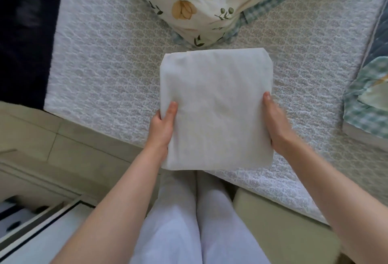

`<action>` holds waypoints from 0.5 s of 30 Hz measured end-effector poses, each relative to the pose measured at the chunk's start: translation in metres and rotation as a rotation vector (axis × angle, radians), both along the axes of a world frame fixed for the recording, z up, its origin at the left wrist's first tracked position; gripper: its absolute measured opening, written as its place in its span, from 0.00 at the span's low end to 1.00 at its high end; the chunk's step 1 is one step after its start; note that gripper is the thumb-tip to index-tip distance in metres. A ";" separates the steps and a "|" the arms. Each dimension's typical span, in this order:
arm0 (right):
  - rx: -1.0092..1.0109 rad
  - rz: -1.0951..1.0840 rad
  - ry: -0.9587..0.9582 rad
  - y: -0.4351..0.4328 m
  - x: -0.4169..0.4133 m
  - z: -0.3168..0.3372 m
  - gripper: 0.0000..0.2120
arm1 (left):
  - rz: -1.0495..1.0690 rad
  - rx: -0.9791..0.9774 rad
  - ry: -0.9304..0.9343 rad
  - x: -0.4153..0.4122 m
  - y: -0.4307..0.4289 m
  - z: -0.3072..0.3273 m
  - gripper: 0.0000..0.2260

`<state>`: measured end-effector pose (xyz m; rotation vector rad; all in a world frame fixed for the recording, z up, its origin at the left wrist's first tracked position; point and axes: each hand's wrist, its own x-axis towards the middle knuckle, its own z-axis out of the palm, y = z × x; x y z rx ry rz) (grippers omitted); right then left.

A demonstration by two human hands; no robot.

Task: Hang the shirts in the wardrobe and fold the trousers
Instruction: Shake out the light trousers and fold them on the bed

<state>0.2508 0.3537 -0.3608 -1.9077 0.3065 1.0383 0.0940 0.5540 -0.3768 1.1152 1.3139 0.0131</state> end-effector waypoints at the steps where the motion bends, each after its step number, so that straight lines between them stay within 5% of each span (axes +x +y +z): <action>1: -0.007 0.031 -0.014 0.007 -0.005 0.011 0.24 | 0.029 0.001 0.005 -0.010 0.001 0.008 0.14; 9: 0.011 0.338 -0.138 0.087 -0.055 0.083 0.19 | 0.366 -0.007 0.002 -0.094 0.029 0.073 0.08; 15: 0.056 0.631 -0.150 0.178 -0.102 0.122 0.21 | 0.552 0.001 -0.017 -0.177 0.068 0.114 0.15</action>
